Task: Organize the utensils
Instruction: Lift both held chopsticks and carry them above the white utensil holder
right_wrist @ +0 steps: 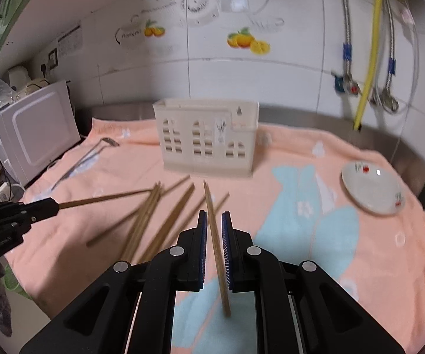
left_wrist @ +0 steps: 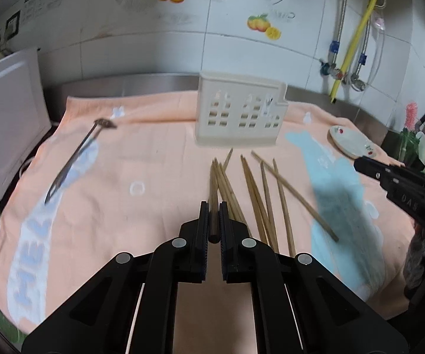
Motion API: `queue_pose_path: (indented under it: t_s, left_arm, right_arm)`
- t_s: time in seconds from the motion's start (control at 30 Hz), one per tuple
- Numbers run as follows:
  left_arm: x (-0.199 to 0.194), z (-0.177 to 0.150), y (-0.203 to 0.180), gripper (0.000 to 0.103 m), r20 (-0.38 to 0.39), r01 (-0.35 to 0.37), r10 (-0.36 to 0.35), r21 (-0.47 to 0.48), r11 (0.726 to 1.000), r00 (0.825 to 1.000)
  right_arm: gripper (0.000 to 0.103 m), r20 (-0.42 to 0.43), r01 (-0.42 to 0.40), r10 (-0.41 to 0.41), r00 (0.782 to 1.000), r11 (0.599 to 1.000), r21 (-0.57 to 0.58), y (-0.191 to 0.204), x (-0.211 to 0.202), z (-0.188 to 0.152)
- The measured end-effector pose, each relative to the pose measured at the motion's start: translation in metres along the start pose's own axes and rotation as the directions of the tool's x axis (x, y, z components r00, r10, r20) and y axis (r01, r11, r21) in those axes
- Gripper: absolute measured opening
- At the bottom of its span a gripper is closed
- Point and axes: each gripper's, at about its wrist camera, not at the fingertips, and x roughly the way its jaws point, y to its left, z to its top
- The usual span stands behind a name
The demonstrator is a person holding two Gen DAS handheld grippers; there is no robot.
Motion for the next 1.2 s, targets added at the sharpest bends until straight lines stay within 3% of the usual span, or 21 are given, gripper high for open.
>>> queue_pose_path:
  t_s: [0.33,0.7,0.83,1.2]
  left_arm:
    - [0.006,0.035,0.007,0.006,0.064,0.026,-0.03,0.056,0.998,0.998]
    - [-0.009,0.075,-0.004,0.005,0.134,-0.009,-0.009,0.133,0.991,0.991]
    - [-0.011,0.075,-0.003,0.005,0.137,-0.011,-0.007,0.133,0.991,0.991]
    - [-0.01,0.071,0.001,0.006,0.135,-0.018,0.001,0.122,0.992,0.991]
  right_arm:
    - [0.01,0.017,-0.015,0.016,1.0,1.0,-0.018,-0.006,0.004,0.056]
    - [0.01,0.036,0.01,-0.009,0.999,0.999,-0.038,-0.019,-0.003,0.095]
    - [0.011,-0.012,-0.005,0.004,1.0,0.999,-0.051,-0.018,0.006,0.074]
    - [0.012,-0.221,-0.027,0.031,0.975,0.999,0.021,-0.025,0.048,-0.049]
